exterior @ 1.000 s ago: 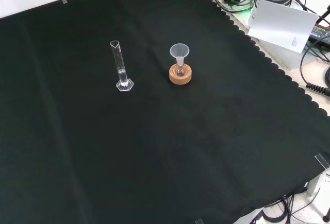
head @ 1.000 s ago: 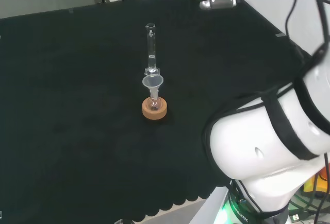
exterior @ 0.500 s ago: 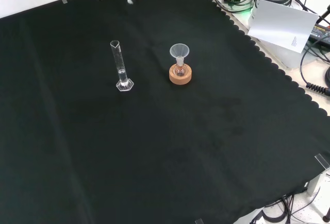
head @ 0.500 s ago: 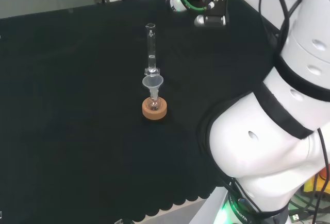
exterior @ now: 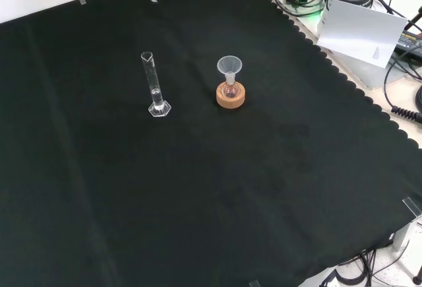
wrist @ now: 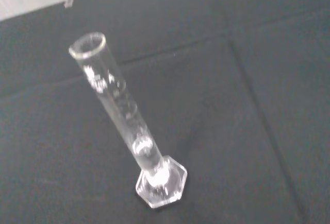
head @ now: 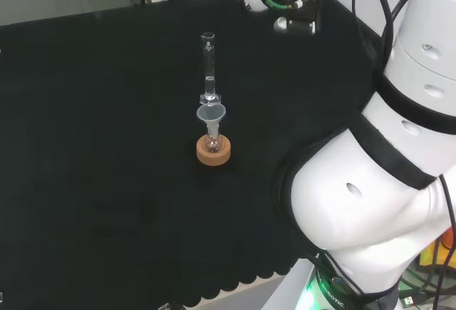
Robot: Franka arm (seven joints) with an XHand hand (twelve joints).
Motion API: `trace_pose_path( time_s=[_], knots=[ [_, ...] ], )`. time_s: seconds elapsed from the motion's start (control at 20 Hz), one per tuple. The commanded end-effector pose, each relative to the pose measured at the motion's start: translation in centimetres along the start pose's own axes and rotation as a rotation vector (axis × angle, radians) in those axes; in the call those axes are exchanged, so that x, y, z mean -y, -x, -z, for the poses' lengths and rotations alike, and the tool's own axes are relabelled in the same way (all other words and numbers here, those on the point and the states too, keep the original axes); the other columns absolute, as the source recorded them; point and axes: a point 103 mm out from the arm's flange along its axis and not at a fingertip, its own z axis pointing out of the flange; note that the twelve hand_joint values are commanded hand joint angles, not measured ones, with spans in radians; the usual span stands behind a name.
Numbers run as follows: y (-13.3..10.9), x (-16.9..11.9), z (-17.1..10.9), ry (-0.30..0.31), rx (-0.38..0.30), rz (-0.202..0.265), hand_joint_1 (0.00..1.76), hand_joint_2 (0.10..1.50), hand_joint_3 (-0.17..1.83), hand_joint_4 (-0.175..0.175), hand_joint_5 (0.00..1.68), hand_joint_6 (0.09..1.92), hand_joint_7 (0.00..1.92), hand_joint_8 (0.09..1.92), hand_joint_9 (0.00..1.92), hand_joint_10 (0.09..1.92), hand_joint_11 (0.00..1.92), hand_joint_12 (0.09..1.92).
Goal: Pick up the graduated cylinder.
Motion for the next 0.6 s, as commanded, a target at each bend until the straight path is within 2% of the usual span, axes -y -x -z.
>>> trace_pose_path(
  time_s=[0.05,0.35,0.6],
  knots=[
    [-0.5,-3.7,-8.1,-0.048,-0.079,0.103,0.59,1.23,-0.17,-0.043,0.33,0.09,0.14,0.63,0.36,0.66,0.17,1.37],
    [-0.3,-3.6,-9.4,-0.039,-0.087,0.113,0.64,1.2,-0.17,-0.046,0.37,0.09,0.22,0.66,0.44,0.67,0.23,1.36],
    [0.5,-3.3,-10.9,-0.031,-0.18,0.146,0.73,1.15,-0.17,-0.046,0.37,0.09,0.27,0.67,0.5,0.65,0.31,1.35]
  ],
)
